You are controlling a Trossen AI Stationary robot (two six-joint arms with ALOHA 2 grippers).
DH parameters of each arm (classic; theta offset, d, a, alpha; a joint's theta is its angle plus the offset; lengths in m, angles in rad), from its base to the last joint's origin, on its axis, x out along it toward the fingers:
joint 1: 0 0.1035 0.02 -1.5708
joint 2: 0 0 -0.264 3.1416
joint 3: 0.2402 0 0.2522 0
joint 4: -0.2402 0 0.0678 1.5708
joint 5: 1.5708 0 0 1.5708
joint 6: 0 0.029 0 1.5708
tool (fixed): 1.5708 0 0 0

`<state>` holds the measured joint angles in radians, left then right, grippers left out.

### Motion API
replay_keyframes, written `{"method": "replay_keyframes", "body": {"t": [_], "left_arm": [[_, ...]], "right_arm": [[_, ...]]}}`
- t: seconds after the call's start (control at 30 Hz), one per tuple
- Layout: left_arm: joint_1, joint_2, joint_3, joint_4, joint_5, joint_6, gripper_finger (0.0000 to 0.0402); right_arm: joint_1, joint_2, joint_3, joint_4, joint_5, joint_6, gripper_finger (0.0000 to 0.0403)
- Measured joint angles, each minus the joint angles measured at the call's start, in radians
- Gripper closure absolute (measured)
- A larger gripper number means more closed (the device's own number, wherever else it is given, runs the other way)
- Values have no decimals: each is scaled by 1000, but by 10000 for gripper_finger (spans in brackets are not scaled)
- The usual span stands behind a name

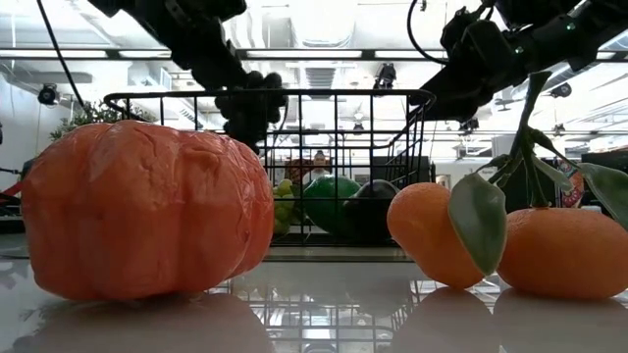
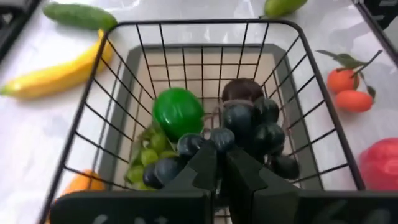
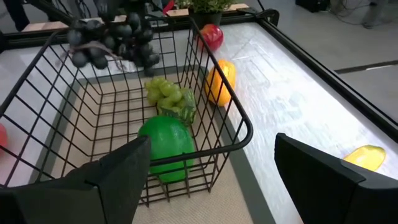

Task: Build produce basket
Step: Put the black grapes into the black wire basket, then put the yellow banana into the black wire basket

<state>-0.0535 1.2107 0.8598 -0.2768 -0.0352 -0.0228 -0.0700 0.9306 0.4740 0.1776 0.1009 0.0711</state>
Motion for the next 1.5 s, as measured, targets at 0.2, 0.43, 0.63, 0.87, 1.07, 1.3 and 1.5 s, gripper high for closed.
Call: {"method": "replay_keyframes", "body": {"t": [0.2,0.43,0.63,0.87,1.07,1.3,1.5], "left_arm": [[0,13,-17,-2,-5,-24,402],[1,19,-17,18,-6,-25,401],[1,19,-17,22,0,-62,370],[-25,17,-11,23,7,-73,318],[-25,-8,-7,26,3,-61,304],[-25,-62,-7,33,-1,7,303],[-26,-147,-9,61,-1,142,303]], "right_arm": [[0,2,0,12,0,8,78],[0,1,0,23,0,21,78],[0,1,0,24,1,41,78],[0,1,2,56,1,37,78],[0,0,2,77,2,78,78],[0,0,43,68,52,160,78],[-1,17,158,-137,162,262,79]]}}
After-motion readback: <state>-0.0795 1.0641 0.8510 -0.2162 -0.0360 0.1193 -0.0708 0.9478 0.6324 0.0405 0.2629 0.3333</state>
